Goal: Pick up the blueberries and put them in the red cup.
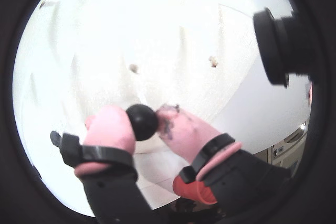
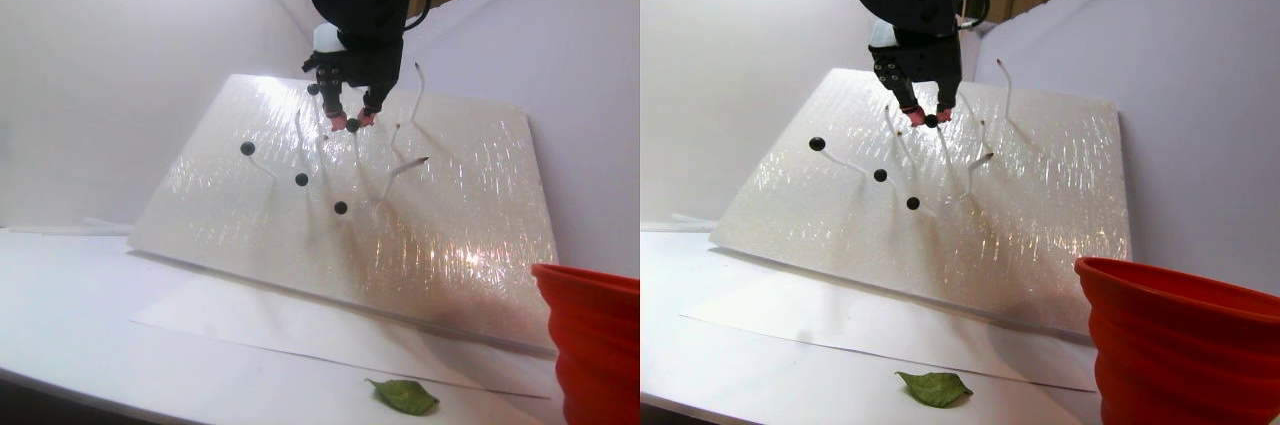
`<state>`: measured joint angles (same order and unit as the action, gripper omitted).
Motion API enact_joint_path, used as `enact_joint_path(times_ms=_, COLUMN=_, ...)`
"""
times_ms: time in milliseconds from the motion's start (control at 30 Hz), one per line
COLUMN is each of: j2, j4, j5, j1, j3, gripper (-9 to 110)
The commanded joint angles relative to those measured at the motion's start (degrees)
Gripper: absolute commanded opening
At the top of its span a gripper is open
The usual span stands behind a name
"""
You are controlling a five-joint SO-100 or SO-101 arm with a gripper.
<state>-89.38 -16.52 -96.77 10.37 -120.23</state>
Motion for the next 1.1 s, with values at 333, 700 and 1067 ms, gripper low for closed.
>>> enact_joint_path(times_ms=333, j2=-10.9, j4=5.0, j5=-2.8, j1=7.1, j3=-0.8, gripper=11)
enact_joint_path(times_ms=700, j2=-12.8, j4=7.6, j5=-5.2, j1=11.5, j3=-2.6, gripper=11)
enact_joint_path(times_ms=1067, j2=-14.9, j4=11.1, j5=-6.2, j1=15.7, j3=-3.3, gripper=11)
